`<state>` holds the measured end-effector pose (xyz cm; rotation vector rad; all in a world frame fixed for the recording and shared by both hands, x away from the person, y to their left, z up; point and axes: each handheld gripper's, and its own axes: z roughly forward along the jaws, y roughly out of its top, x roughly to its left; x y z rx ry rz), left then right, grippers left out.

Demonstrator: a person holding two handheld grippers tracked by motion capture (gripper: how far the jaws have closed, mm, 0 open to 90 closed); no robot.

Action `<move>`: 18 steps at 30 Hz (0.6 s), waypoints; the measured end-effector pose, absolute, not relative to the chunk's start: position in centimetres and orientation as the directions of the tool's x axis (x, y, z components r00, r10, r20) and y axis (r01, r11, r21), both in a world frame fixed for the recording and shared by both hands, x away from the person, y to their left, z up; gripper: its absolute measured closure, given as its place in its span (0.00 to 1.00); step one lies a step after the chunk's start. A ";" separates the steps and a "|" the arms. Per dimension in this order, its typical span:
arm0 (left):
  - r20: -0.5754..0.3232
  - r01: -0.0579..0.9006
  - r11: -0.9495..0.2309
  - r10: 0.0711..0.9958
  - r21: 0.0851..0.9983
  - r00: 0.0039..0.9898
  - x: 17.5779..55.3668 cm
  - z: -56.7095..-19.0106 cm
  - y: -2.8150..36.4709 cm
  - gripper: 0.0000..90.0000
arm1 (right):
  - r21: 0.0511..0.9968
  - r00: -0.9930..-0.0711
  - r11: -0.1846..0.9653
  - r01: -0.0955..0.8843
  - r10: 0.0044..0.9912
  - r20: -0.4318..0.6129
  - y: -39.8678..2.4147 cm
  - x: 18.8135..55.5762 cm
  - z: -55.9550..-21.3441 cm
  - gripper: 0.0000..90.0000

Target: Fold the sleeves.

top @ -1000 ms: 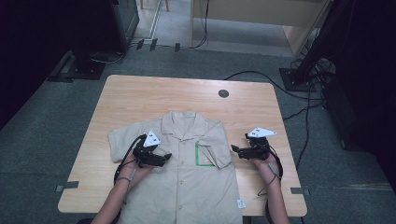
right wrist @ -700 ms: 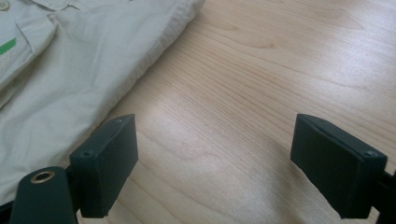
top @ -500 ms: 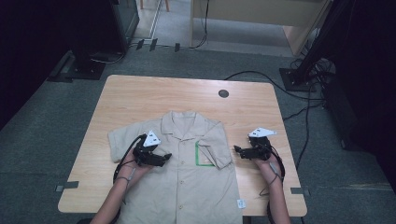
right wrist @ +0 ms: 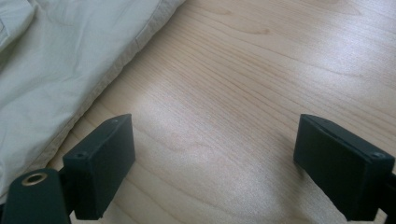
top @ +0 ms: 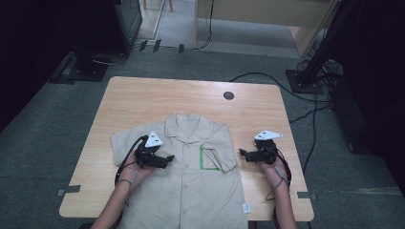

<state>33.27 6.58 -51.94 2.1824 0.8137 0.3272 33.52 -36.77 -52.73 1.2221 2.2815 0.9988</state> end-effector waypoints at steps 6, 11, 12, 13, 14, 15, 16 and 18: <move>-0.030 0.450 -0.488 0.653 0.748 0.757 33.5 -51.7 7.1 0.22 | 0.730 -0.558 0.375 0.571 0.830 0.011 -36.8 33.5 -52.7 0.13; -0.030 0.451 -0.480 0.658 0.752 0.752 33.7 -51.5 7.6 0.22 | 0.730 -0.558 0.375 0.572 0.830 0.011 -36.8 33.5 -52.7 0.13; -0.028 0.449 -0.481 0.658 0.753 0.752 33.8 -51.4 7.7 0.22 | 0.730 -0.558 0.375 0.572 0.830 0.011 -36.8 33.5 -52.7 0.13; -0.028 0.449 -0.479 0.660 0.755 0.751 33.8 -51.3 7.8 0.22 | 0.730 -0.558 0.375 0.572 0.830 0.011 -36.8 33.5 -52.7 0.13; -0.027 0.448 -0.479 0.660 0.755 0.751 33.9 -51.3 7.9 0.22 | 0.730 -0.558 0.375 0.572 0.830 0.011 -36.8 33.5 -52.7 0.13; -0.028 0.449 -0.474 0.663 0.757 0.748 33.9 -51.3 8.0 0.22 | 0.730 -0.558 0.375 0.571 0.830 0.011 -36.8 33.5 -52.7 0.13; -0.025 0.449 -0.477 0.664 0.756 0.748 33.9 -51.2 8.2 0.22 | 0.730 -0.558 0.375 0.571 0.830 0.011 -36.8 33.5 -52.7 0.13; -0.023 0.450 -0.474 0.669 0.757 0.743 34.0 -51.2 8.5 0.22 | 0.730 -0.558 0.375 0.571 0.830 0.011 -36.8 33.5 -52.7 0.13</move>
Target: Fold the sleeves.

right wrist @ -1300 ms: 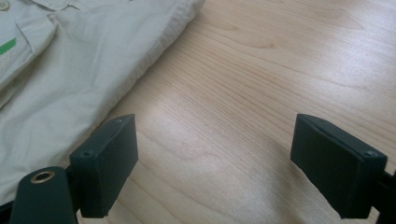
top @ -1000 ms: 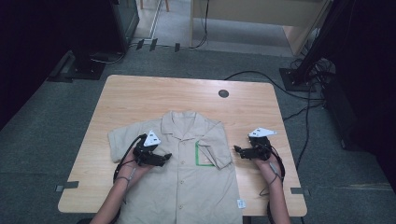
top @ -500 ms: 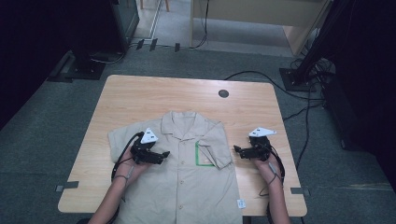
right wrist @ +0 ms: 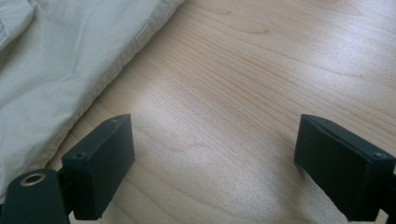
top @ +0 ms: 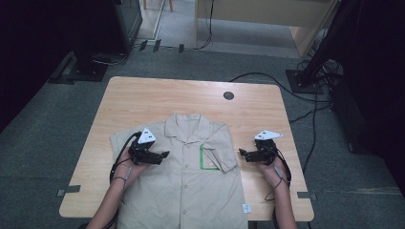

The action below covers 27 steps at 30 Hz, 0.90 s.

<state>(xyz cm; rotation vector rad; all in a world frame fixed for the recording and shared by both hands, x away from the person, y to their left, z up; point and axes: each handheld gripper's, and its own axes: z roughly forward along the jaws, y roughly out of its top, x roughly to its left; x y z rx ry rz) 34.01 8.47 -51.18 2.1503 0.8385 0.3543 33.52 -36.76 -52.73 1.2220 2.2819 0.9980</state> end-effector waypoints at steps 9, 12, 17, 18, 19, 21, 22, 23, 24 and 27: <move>-0.008 0.444 -0.472 0.678 0.762 0.735 34.4 -50.8 9.8 0.22 | 0.731 -0.530 0.356 0.582 0.848 0.009 -36.7 33.4 -52.7 0.13; -0.003 0.441 -0.473 0.679 0.762 0.734 34.7 -50.8 10.1 0.22 | 0.730 -0.523 0.351 0.586 0.852 0.010 -36.6 33.4 -52.7 0.13; -0.003 0.442 -0.469 0.683 0.765 0.731 35.0 -50.7 10.5 0.22 | 0.730 -0.518 0.347 0.589 0.855 0.011 -36.6 33.2 -52.7 0.13; -0.001 0.441 -0.470 0.683 0.764 0.730 35.1 -50.6 10.6 0.22 | 0.730 -0.518 0.348 0.588 0.855 0.010 -36.6 33.2 -52.7 0.13; -0.002 0.442 -0.469 0.684 0.764 0.729 35.1 -50.6 10.7 0.22 | 0.731 -0.517 0.347 0.588 0.856 0.009 -36.6 33.2 -52.7 0.13; -0.002 0.442 -0.467 0.686 0.766 0.728 35.2 -50.6 10.9 0.22 | 0.730 -0.517 0.347 0.588 0.856 0.010 -36.6 33.2 -52.7 0.13; -0.002 0.443 -0.468 0.685 0.765 0.728 35.3 -50.6 11.0 0.22 | 0.731 -0.517 0.347 0.588 0.856 0.010 -36.6 33.2 -52.7 0.13; -0.003 0.442 -0.466 0.686 0.766 0.727 35.4 -50.6 11.1 0.22 | 0.731 -0.517 0.347 0.588 0.856 0.009 -36.6 33.2 -52.7 0.13; -0.004 0.446 -0.464 0.690 0.765 0.724 35.4 -50.6 11.2 0.22 | 0.731 -0.518 0.347 0.588 0.856 0.009 -36.6 33.2 -52.7 0.13; 0.005 0.440 -0.466 0.691 0.768 0.723 35.5 -50.5 11.6 0.22 | 0.731 -0.517 0.347 0.588 0.856 0.009 -36.6 33.2 -52.7 0.13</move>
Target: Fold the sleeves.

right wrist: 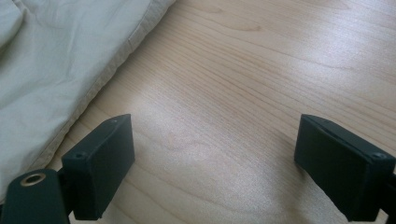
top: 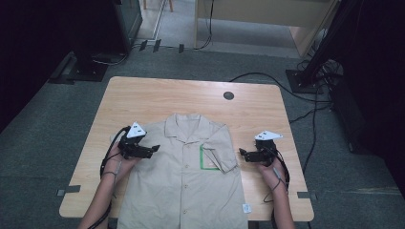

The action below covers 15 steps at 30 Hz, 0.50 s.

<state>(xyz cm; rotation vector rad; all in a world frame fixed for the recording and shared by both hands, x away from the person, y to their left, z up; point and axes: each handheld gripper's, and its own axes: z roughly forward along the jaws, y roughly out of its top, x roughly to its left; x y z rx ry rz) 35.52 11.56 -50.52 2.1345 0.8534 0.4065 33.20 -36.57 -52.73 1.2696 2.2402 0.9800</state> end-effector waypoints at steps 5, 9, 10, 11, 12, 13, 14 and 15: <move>0.012 0.436 -0.467 0.692 0.770 0.721 35.7 -50.5 12.1 0.22 | 0.731 -0.516 0.346 0.588 0.857 0.009 -36.6 33.2 -52.7 0.13; 0.001 0.443 -0.457 0.697 0.772 0.717 35.9 -50.5 12.4 0.22 | 0.731 -0.515 0.345 0.589 0.857 0.010 -36.6 33.2 -52.7 0.13; 0.002 0.443 -0.456 0.698 0.772 0.716 36.0 -50.5 12.5 0.22 | 0.731 -0.514 0.345 0.589 0.857 0.009 -36.6 33.2 -52.7 0.13; 0.001 0.443 -0.455 0.698 0.772 0.716 36.0 -50.5 12.6 0.22 | 0.731 -0.514 0.344 0.589 0.858 0.010 -36.5 33.2 -52.7 0.13; 0.000 0.443 -0.455 0.698 0.772 0.716 36.0 -50.5 12.7 0.22 | 0.731 -0.513 0.344 0.589 0.858 0.009 -36.5 33.1 -52.7 0.13; -0.001 0.444 -0.452 0.699 0.773 0.715 36.0 -50.5 12.7 0.22 | 0.731 -0.513 0.344 0.589 0.858 0.009 -36.5 33.1 -52.7 0.13; -0.002 0.445 -0.453 0.699 0.773 0.715 36.1 -50.6 12.8 0.22 | 0.732 -0.513 0.343 0.589 0.859 0.010 -36.5 33.1 -52.7 0.13; -0.001 0.444 -0.455 0.698 0.772 0.716 36.1 -50.6 12.8 0.22 | 0.731 -0.512 0.343 0.589 0.859 0.010 -36.5 33.1 -52.7 0.13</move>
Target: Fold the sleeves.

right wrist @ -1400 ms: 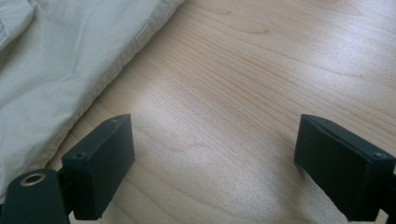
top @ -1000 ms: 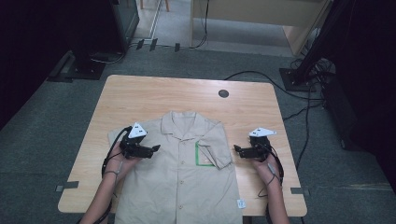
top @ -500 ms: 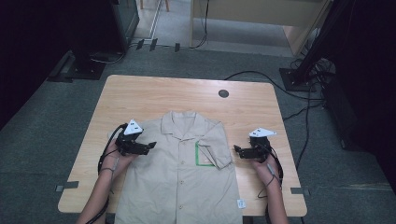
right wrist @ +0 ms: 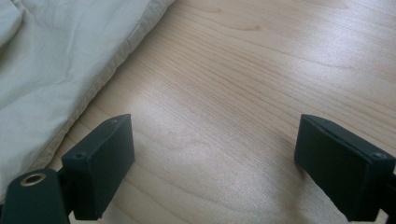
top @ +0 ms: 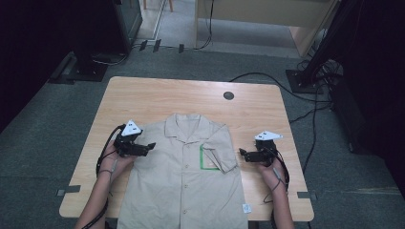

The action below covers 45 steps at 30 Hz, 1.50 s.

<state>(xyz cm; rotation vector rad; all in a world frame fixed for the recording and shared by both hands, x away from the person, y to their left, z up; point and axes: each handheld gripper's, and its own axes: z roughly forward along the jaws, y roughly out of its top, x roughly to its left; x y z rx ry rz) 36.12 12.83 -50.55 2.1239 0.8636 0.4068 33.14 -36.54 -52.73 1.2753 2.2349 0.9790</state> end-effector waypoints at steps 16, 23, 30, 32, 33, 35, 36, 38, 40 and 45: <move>-0.006 0.449 -0.443 0.707 0.776 0.707 36.5 -50.6 14.0 0.22 | 0.732 -0.512 0.343 0.589 0.859 0.010 -36.5 33.1 -52.7 0.13; -0.012 0.457 -0.431 0.717 0.778 0.697 36.7 -50.6 14.8 0.22 | 0.732 -0.510 0.341 0.589 0.860 0.009 -36.5 33.1 -52.7 0.13; -0.018 0.470 -0.416 0.733 0.778 0.680 36.8 -50.9 15.5 0.22 | 0.732 -0.510 0.342 0.589 0.860 0.008 -36.5 33.1 -52.7 0.13; -0.019 0.474 -0.413 0.738 0.778 0.674 36.9 -50.9 15.8 0.22 | 0.732 -0.510 0.342 0.589 0.860 0.008 -36.5 33.1 -52.7 0.13; -0.018 0.474 -0.412 0.740 0.778 0.673 36.9 -50.9 15.9 0.22 | 0.732 -0.510 0.342 0.589 0.860 0.008 -36.5 33.1 -52.7 0.13; -0.014 0.475 -0.412 0.744 0.777 0.668 36.9 -50.9 16.2 0.22 | 0.732 -0.509 0.341 0.589 0.860 0.009 -36.5 33.1 -52.7 0.13; -0.016 0.479 -0.411 0.746 0.775 0.666 36.9 -51.0 16.4 0.22 | 0.732 -0.510 0.342 0.589 0.860 0.008 -36.5 33.1 -52.7 0.13; -0.025 0.486 -0.402 0.750 0.776 0.661 37.0 -51.0 16.7 0.22 | 0.732 -0.510 0.342 0.589 0.860 0.008 -36.5 33.1 -52.7 0.13; -0.027 0.488 -0.399 0.753 0.777 0.657 37.0 -51.0 17.0 0.22 | 0.732 -0.510 0.341 0.589 0.860 0.009 -36.5 33.1 -52.7 0.13; -0.020 0.491 -0.404 0.757 0.771 0.653 37.0 -51.1 17.4 0.22 | 0.732 -0.510 0.342 0.589 0.860 0.008 -36.5 33.1 -52.7 0.13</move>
